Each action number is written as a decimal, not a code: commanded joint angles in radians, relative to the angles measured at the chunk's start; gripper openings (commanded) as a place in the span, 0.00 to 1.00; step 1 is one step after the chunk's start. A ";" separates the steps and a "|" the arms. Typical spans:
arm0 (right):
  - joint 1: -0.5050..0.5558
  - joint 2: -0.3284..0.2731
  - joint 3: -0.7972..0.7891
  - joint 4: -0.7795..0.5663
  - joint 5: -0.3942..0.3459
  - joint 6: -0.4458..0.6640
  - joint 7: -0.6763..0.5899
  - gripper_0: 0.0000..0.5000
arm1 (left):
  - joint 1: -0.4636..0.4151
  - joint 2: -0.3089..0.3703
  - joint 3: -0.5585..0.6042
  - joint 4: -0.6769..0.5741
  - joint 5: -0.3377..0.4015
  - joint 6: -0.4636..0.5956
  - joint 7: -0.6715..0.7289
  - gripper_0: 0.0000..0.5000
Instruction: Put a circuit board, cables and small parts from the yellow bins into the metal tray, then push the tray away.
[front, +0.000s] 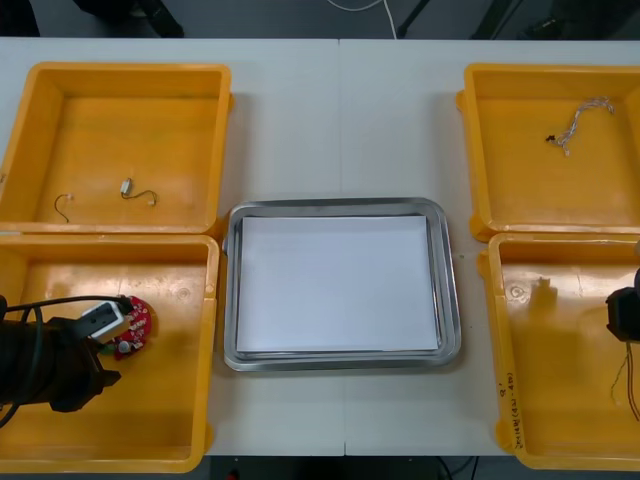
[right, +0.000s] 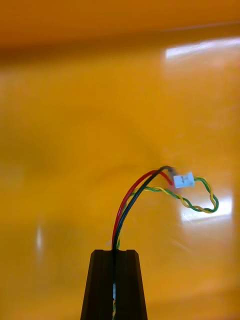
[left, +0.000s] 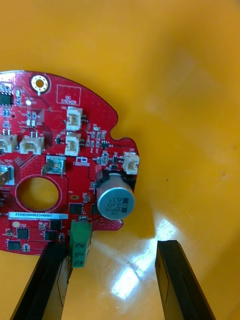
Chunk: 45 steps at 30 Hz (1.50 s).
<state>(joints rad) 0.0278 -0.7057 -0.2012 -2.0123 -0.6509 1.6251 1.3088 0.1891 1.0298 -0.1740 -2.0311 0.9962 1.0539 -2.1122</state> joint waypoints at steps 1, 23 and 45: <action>-0.045 0.012 -0.113 -0.097 -0.016 0.113 -0.042 0.00 | -0.025 0.039 -0.015 0.000 -0.014 -0.014 -0.112 1.00; -0.131 -0.166 -0.270 -0.241 -0.332 0.295 -0.056 0.00 | -0.059 0.021 -0.024 0.005 -0.019 -0.012 -0.114 1.00; -0.256 -0.310 -0.001 -0.421 -0.512 0.262 -0.039 0.00 | -0.062 0.019 0.021 0.002 -0.004 0.023 -0.120 0.00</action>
<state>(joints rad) -0.1514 -0.9766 -0.2632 -2.4090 -1.1446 1.8965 1.3082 0.1499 1.0299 -0.1809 -2.0265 0.9829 1.0525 -2.1122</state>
